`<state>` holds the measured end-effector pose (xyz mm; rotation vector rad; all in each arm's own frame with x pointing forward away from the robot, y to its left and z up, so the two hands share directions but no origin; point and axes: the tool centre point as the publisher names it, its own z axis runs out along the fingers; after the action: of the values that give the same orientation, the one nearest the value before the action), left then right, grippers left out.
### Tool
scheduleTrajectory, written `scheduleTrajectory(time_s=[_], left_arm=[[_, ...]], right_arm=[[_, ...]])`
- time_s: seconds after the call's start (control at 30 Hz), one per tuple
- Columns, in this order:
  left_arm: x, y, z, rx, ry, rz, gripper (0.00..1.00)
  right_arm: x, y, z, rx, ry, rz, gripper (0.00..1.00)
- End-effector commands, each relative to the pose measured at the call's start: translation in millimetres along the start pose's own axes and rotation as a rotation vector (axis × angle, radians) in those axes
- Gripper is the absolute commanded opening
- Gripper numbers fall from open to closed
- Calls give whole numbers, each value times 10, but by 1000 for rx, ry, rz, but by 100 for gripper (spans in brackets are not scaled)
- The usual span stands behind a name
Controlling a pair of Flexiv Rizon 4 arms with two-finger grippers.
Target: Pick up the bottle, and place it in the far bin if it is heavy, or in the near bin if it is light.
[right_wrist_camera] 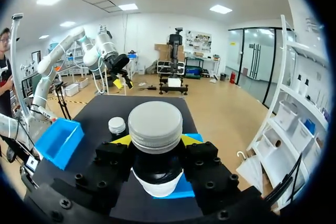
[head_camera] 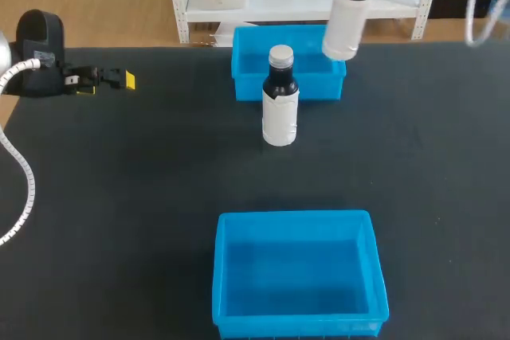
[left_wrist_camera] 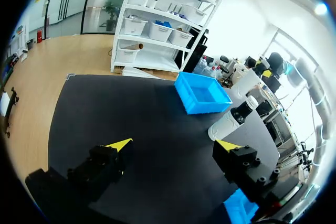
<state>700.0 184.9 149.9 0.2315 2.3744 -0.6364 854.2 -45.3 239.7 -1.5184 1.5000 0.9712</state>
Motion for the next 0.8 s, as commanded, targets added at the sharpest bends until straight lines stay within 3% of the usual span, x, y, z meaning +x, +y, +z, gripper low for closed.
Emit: scheduleTrajectory(time_s=[0.03, 0.8], left_arm=[[0, 0, 0, 0, 0, 0, 100], [0, 0, 0, 0, 0, 0, 100]], right_arm=[[-47, -255, 230, -260, 4, -9, 0], [-31, -529, 1026, -388, -5, -1, 0]])
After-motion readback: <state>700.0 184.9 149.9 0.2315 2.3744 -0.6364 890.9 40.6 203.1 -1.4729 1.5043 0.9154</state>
